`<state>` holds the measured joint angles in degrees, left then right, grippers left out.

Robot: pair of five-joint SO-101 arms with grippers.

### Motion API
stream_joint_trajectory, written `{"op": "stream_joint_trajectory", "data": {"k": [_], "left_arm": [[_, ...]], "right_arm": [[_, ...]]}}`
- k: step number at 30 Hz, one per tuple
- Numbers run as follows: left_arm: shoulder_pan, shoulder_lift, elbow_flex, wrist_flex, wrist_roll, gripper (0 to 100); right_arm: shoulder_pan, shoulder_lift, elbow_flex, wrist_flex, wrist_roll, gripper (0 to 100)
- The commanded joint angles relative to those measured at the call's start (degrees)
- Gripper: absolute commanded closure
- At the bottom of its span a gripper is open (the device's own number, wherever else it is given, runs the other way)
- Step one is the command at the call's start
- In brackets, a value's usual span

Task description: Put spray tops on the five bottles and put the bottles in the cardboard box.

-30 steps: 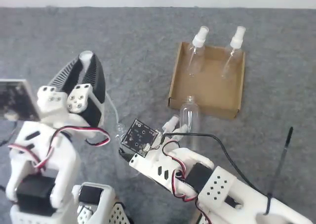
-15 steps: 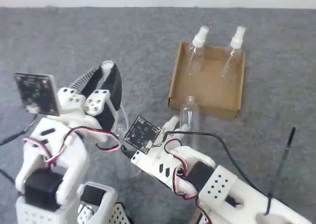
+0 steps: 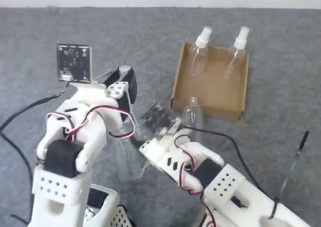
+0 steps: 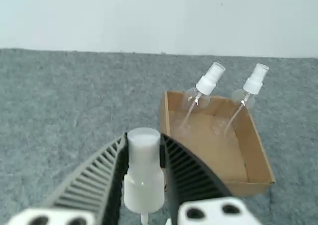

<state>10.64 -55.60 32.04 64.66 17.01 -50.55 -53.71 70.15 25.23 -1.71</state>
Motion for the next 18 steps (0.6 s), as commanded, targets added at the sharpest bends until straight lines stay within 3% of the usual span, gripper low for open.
{"op": "stream_joint_trajectory", "data": {"k": [1,5,18], "left_arm": [[0.3,0.1,0.0,0.4,-2.1,99],[0.3,0.1,2.5,0.8,-5.4,99],[5.4,0.1,8.7,-4.1,-5.6,99]], "right_arm": [[3.2,-1.6,-2.1,-1.5,-4.1,99.3],[3.7,-1.6,-1.8,-2.6,-4.1,99.3],[3.8,-2.2,3.9,-10.9,-1.9,99.3]]}}
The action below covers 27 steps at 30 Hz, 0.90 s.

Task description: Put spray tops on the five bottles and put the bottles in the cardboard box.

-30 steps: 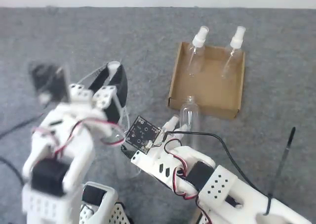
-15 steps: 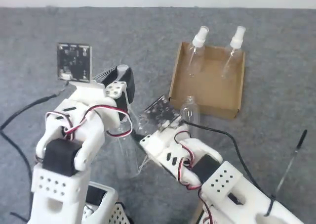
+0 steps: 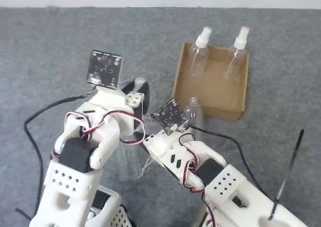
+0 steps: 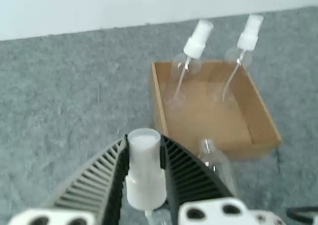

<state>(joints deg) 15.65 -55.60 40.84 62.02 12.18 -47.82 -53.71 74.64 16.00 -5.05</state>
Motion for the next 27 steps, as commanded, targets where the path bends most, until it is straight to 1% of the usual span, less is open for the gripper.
{"op": "stream_joint_trajectory", "data": {"k": [1,4,6,11,16,18,22,23,27], "left_arm": [[0.4,0.1,-0.1,-1.4,-0.9,99],[0.7,0.1,0.4,-1.1,-1.0,99],[0.8,-0.4,0.8,-1.3,-1.1,99],[0.8,-6.0,4.3,-1.5,-1.1,99],[0.4,-10.7,9.2,-5.3,-3.2,99],[0.4,-11.4,9.6,-5.8,-3.0,96],[0.5,-11.7,9.6,-5.5,-3.0,85],[0.5,-11.8,9.6,-5.5,-3.0,84],[0.4,-12.0,9.4,-5.9,-2.9,86]], "right_arm": [[1.0,-2.2,-0.5,-1.6,3.3,99.3],[1.1,-2.2,0.2,-2.2,9.5,99.3],[1.2,-2.2,0.5,-3.2,10.7,99.3],[4.6,-2.2,2.6,-10.3,9.7,99.3],[5.4,-2.2,2.8,-11.5,6.6,99.3],[5.4,-2.1,2.8,-11.5,6.6,99.3],[5.4,-1.7,2.8,-11.6,6.6,99.3],[5.4,-1.7,2.8,-11.6,6.6,99.3],[5.4,-1.7,2.8,-11.5,6.6,99.3]]}}
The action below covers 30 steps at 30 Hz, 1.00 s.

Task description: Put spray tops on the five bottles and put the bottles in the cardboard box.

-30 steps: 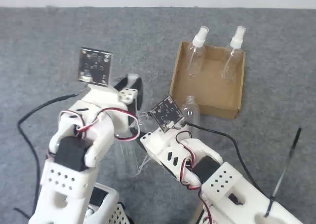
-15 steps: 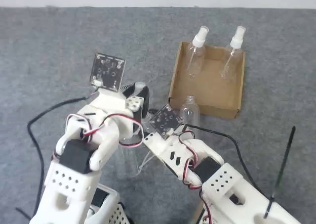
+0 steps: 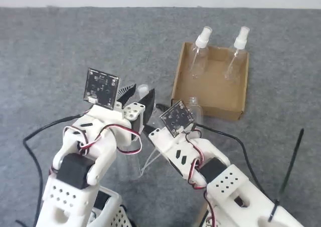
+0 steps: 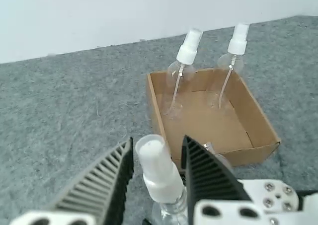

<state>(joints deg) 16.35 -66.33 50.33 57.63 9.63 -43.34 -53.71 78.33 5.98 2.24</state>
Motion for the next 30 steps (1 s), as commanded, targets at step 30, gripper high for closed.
{"op": "stream_joint_trajectory", "data": {"k": [30], "left_arm": [[-6.6,-0.8,4.9,-4.7,-0.8,87]], "right_arm": [[0.9,-2.0,0.0,-1.4,-0.6,99.3]]}}
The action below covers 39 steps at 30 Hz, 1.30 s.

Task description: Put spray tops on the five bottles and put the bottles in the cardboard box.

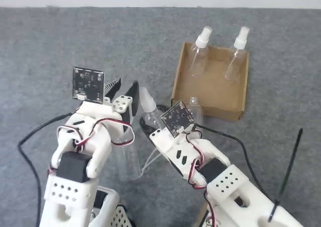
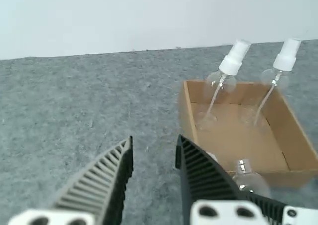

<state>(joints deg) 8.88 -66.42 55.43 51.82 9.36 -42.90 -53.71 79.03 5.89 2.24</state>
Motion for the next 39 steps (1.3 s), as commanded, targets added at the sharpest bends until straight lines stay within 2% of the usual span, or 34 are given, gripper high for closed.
{"op": "stream_joint_trajectory", "data": {"k": [1,17,23,27,30,32,36,39], "left_arm": [[1.1,-0.7,-0.1,1.1,-0.6,87],[1.4,-1.1,0.7,-2.1,-2.3,87],[-6.5,-3.9,-1.6,-0.2,-2.2,87],[-8.9,-8.0,0.2,-0.2,-2.5,87],[-11.9,-9.7,0.7,-0.2,-4.2,87],[-15.0,-8.8,-0.7,0.8,-5.0,87],[-19.8,-1.8,-8.0,5.7,-4.1,87],[-20.0,5.6,-13.1,8.4,-4.1,87]], "right_arm": [[0.5,-2.0,-0.7,-1.3,-0.6,99.3],[0.4,-1.9,-0.6,-1.2,-0.5,99.3],[0.4,-1.7,-0.7,-1.2,-0.5,99.3],[0.4,-1.6,-1.6,1.2,-0.5,99.3],[0.4,-1.6,-4.0,5.8,-0.5,99.3],[0.4,-1.4,-7.8,12.6,-0.5,99.3],[0.4,4.1,-22.2,29.4,-0.5,99.3],[-0.5,11.9,-32.4,35.8,-0.5,99.2]]}}
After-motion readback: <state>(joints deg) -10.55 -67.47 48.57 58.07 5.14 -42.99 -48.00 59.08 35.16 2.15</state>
